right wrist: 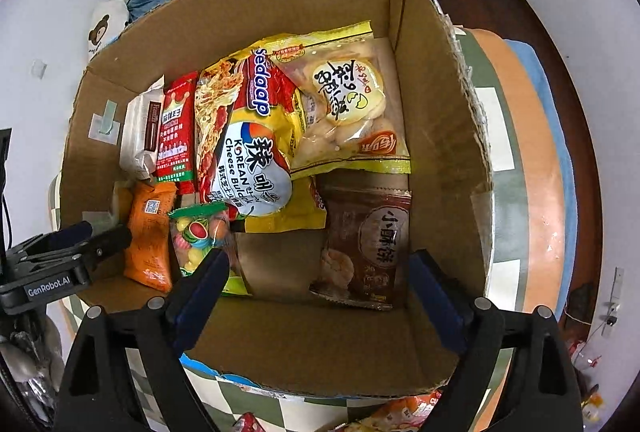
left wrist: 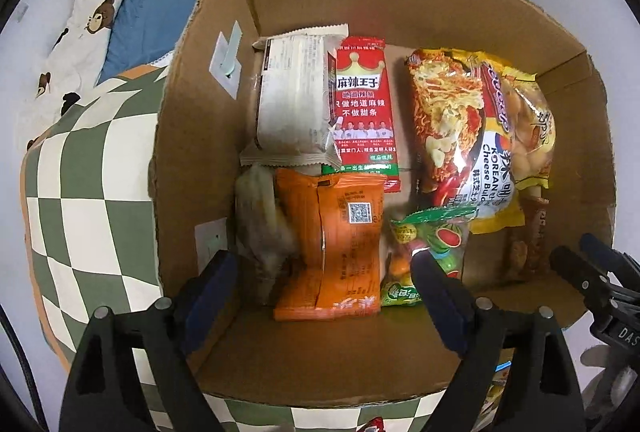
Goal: Organize snacks
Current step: 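Carry both packets into the box and open both tools, then lift both tools out of the box toward the remaining snacks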
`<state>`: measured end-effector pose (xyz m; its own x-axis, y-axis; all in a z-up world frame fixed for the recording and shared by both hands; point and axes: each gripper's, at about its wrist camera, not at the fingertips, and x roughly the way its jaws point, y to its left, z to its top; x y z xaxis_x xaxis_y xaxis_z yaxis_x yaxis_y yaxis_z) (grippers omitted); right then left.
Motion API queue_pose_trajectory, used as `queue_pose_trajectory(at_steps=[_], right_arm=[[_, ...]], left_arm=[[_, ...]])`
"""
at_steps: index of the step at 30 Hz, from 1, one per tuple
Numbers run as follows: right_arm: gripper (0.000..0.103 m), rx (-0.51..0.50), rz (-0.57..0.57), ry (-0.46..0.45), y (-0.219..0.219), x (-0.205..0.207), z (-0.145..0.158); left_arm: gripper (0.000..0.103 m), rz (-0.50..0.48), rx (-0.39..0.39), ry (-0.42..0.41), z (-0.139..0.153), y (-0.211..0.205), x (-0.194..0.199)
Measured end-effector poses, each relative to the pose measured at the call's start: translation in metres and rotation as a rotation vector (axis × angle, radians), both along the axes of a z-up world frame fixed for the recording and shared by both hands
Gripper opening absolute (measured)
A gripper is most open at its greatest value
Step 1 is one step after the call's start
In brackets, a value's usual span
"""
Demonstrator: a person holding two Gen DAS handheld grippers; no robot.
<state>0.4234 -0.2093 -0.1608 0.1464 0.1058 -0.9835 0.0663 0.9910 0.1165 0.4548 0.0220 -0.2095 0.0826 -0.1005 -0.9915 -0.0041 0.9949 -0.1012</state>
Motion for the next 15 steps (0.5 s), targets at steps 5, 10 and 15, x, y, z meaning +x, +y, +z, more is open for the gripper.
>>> queue_pose_trajectory(at_steps=[5,10,15], right_arm=[[0.094,-0.017,-0.002,-0.024,0.001,-0.002,0.003],[0.094,-0.029,-0.005,-0.056,0.002,-0.007,0.008],[0.094,-0.061,0.015,-0.115,0.007,-0.019,0.022]], left_arm=[[0.090,0.007,-0.011,-0.034,0.006,-0.001,-0.011],[0.090,0.002,-0.007,-0.115,0.021,-0.009,-0.026],[0.090,0.003,0.005,-0.208,0.039,-0.011,-0.041]])
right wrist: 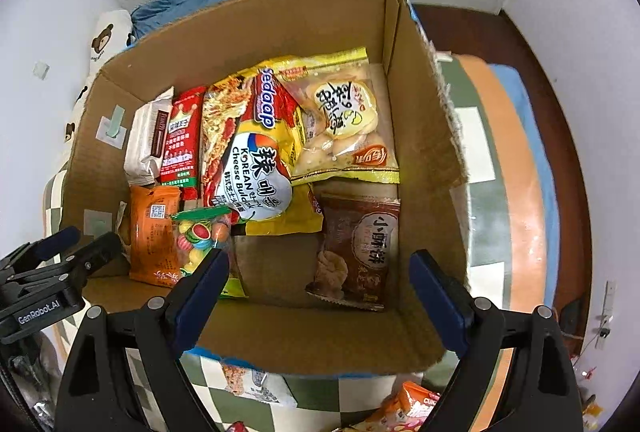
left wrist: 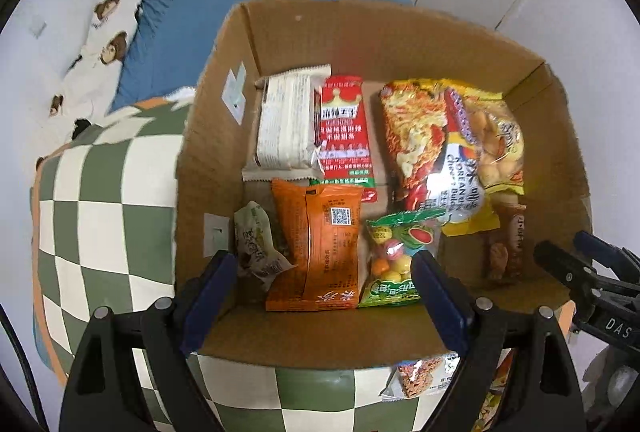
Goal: Organize snacks
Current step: 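Lift both tools out of the box toward the remaining snacks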
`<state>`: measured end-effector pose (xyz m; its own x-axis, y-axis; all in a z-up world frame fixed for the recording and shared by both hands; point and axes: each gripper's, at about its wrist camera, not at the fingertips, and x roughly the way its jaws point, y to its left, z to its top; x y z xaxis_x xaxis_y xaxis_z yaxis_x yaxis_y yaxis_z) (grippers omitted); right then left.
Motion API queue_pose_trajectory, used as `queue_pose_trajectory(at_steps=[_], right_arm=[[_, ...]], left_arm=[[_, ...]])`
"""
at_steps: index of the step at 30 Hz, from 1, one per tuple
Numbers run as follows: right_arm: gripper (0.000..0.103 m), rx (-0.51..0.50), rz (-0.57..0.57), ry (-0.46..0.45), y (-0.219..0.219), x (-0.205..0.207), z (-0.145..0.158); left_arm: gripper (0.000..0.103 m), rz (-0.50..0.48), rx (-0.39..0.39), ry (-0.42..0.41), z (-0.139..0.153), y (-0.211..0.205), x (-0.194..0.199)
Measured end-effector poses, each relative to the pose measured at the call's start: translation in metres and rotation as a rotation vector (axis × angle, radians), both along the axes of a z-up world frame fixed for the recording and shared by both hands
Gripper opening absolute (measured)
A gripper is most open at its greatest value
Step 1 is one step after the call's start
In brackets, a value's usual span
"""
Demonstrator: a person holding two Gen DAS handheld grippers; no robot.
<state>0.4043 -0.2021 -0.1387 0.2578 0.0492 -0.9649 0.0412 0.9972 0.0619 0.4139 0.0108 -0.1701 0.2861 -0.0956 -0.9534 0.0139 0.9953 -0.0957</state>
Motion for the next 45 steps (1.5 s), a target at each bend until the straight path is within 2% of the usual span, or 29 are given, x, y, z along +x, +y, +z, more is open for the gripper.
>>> queue_pose_trajectory(at_steps=[8,18,28,33,37,40,45], right_arm=[[0.094,-0.025,0.036,-0.110,0.010,-0.031,0.029],[0.094,-0.028,0.039,-0.263,0.014,-0.082,0.075],[0.094,-0.021,0.043,-0.394,0.018,-0.143,0.127],[0.094,0.032,0.030,-0.387,0.018,-0.170,0.130],[0.094,0.078,-0.013,-0.316,0.010,-0.193,0.104],[0.094,0.113,-0.052,-0.234,0.000,-0.207,0.073],[0.094,0.127,-0.105,-0.092,-0.021,-0.232,0.010]], left_arm=[[0.090,-0.001,0.013,-0.118,0.030,-0.001,-0.028],[0.090,-0.032,0.060,-0.283,0.079,-0.011,-0.084],[0.090,-0.015,0.021,-0.362,0.109,-0.008,-0.130],[0.090,-0.019,0.020,-0.331,0.101,-0.006,-0.153],[0.090,-0.051,0.065,-0.263,0.072,-0.012,-0.173],[0.090,-0.098,0.084,-0.161,0.035,-0.018,-0.188],[0.090,-0.161,0.055,0.045,-0.032,-0.029,-0.216]])
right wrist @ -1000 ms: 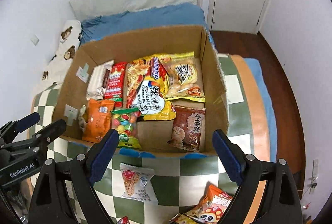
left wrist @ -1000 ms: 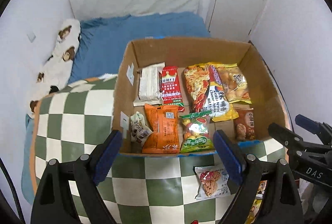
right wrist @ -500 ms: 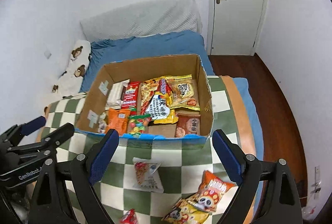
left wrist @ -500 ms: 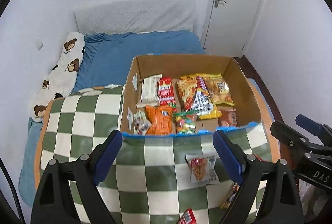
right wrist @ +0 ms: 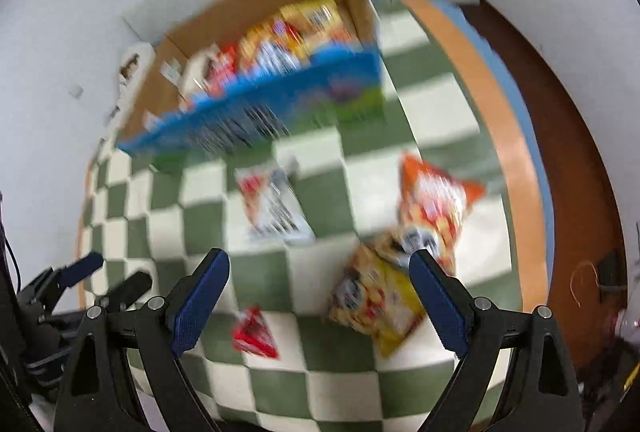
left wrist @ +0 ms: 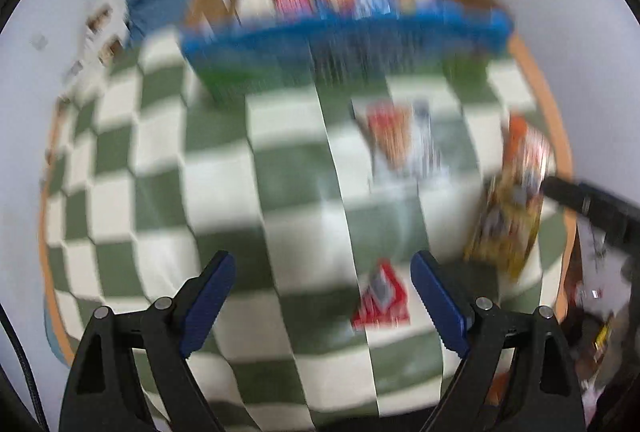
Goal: Organize snacks
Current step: 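Grasp the small red packet with the left tool while the right tool grasps the yellow panda chip bag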
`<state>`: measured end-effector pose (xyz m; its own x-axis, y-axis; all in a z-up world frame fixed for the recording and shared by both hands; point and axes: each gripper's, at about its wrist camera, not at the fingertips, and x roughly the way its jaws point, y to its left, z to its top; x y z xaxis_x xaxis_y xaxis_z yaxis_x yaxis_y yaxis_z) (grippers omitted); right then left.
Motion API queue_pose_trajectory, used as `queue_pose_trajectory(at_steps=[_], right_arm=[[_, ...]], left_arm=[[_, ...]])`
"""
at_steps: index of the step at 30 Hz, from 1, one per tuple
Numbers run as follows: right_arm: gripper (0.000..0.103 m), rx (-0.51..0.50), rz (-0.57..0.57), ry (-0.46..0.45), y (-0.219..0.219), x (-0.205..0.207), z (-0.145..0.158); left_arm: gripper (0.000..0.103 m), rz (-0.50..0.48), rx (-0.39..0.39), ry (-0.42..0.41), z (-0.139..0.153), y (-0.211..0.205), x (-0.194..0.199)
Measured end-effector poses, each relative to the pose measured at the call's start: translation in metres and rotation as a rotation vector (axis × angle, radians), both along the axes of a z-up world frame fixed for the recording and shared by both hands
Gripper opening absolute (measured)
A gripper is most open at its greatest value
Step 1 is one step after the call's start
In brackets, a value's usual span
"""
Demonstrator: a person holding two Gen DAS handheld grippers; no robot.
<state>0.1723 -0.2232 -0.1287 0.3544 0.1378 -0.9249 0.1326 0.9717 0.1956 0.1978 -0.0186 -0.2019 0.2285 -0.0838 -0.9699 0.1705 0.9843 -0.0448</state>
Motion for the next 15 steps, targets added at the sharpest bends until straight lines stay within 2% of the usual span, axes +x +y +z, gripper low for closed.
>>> queue_pose_trajectory(at_steps=[2,6,10,12,15], right_arm=[[0.094,-0.008,-0.023,0.037,-0.013,-0.008,-0.022],[0.091,0.023,-0.087,0.094,-0.037,-0.015,-0.065],[0.084,0.095,-0.119,0.153,-0.049,-0.021,-0.103],[0.084,0.171,-0.118,0.185,-0.045,-0.027,-0.113],[0.085,0.314,-0.046,0.238,-0.028,-0.037,-0.115]], left_arm=[[0.090,-0.014,-0.033,0.100,-0.031,-0.006,-0.010],[0.090,-0.023,-0.065,0.214,-0.069,-0.017,-0.023],[0.090,-0.053,-0.049,0.241,-0.085,-0.027,-0.028],[0.090,-0.061,-0.044,0.242,-0.088,-0.031,-0.030],[0.089,-0.055,-0.041,0.243,-0.091,-0.032,-0.032]])
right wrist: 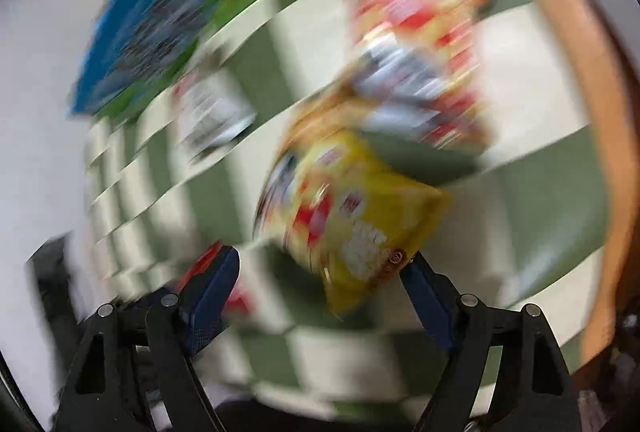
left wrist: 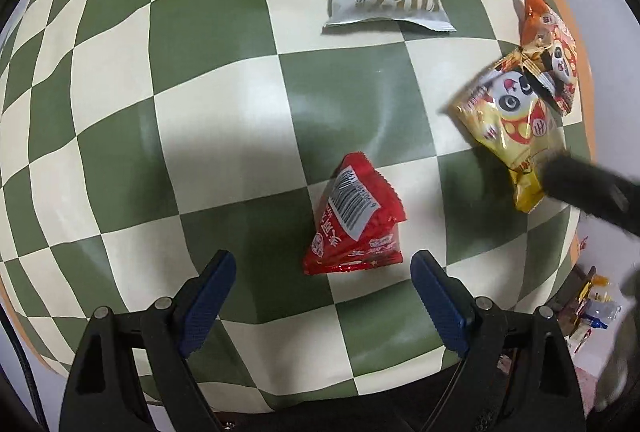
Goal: Organize snacks
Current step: 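Grasp the small red packet with the left tool while the right tool grasps the yellow panda chip bag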
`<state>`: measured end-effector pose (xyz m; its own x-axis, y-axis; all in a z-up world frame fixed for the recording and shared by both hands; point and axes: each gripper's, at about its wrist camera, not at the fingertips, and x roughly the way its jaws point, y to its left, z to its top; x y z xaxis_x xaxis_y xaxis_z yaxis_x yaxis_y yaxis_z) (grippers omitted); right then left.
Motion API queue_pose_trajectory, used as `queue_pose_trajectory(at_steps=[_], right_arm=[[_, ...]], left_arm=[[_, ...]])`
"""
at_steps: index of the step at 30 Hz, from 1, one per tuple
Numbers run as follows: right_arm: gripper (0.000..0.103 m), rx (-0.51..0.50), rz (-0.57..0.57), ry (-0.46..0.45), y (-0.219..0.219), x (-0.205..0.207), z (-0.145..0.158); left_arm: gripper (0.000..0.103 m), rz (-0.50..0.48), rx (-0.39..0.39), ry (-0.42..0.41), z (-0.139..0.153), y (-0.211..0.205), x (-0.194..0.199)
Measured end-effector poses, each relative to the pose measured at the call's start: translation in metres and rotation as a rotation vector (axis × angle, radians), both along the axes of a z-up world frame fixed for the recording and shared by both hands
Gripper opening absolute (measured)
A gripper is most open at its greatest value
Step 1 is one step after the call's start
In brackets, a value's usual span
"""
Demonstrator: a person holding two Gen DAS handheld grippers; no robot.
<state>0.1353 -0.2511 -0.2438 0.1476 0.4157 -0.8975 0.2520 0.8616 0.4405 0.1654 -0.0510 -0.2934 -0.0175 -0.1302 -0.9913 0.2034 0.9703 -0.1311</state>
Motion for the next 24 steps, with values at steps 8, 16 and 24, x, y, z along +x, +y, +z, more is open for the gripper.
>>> queue_pose_trajectory(at_steps=[8,16,24], right_arm=[[0.089,-0.320,0.230,-0.103,0.027,0.015,0.035],[0.089,-0.452,0.423,-0.006,0.068,0.046,-0.015],[0.071,-0.542,0.391,-0.047,0.082,0.038,-0.025]], left_arm=[[0.089,-0.014,0.000,-0.009,-0.010,-0.006,0.002],[0.041,0.012,-0.031,-0.032,-0.016,-0.003,0.014],[0.040,0.087,-0.054,-0.064,-0.002,0.013,0.017]])
